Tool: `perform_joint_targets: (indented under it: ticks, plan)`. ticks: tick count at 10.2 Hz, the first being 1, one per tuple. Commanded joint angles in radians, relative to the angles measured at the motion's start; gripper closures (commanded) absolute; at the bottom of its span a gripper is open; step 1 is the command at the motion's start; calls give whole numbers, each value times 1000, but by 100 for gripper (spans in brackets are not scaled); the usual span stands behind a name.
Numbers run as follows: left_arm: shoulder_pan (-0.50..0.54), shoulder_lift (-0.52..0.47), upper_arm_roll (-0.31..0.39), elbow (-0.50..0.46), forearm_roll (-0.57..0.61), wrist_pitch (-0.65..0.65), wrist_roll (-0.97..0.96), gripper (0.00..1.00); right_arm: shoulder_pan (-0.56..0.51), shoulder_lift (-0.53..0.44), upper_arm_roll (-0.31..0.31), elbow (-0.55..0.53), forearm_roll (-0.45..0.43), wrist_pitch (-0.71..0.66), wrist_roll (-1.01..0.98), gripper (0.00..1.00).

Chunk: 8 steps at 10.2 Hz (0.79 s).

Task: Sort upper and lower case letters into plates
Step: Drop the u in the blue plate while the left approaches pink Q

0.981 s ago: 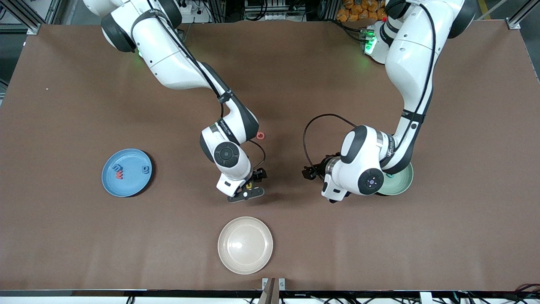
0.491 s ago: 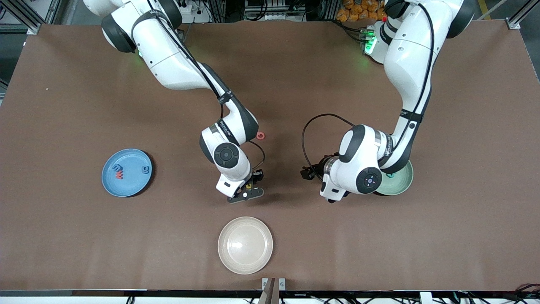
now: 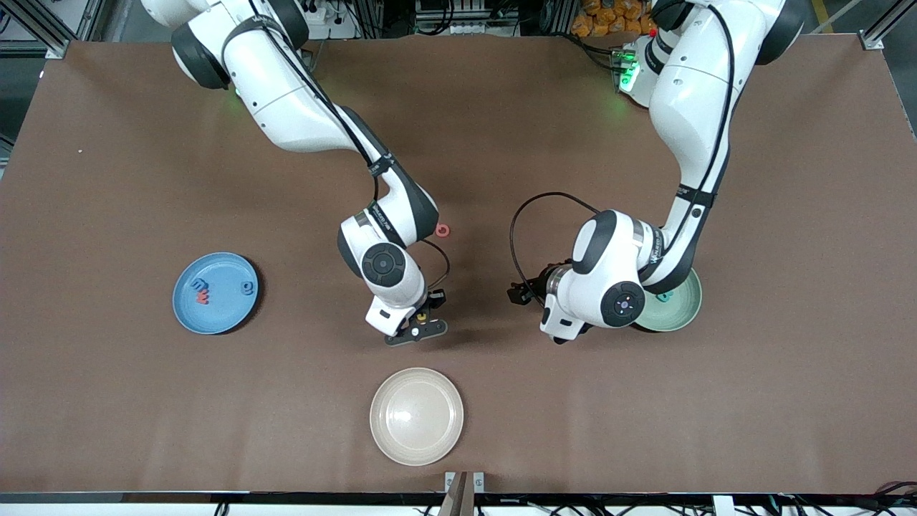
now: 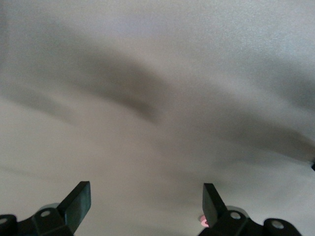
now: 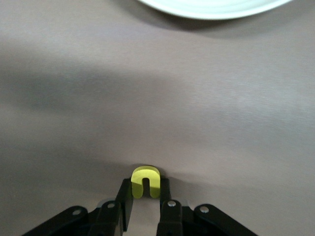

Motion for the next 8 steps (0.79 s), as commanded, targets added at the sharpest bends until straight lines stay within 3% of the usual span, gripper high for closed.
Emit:
perform_joint_targets:
  ticks: [1, 4, 6, 8]
  plan:
    - [-10, -19, 7, -9, -20, 10, -26, 0, -46, -71, -34, 0, -5, -124, 76, 100]
    - [-89, -42, 23, 3, -3, 13, -43, 0, -19, -143, -210, -78, -54, -212, 79, 100]
    - [-160, -45, 23, 20, 78, 41, -125, 0, -66, -204, -239, -198, -94, -172, 14, 100]
    - [-253, -56, 23, 22, 202, 56, -266, 0, -131, -328, -262, -398, -95, -71, -109, 100]
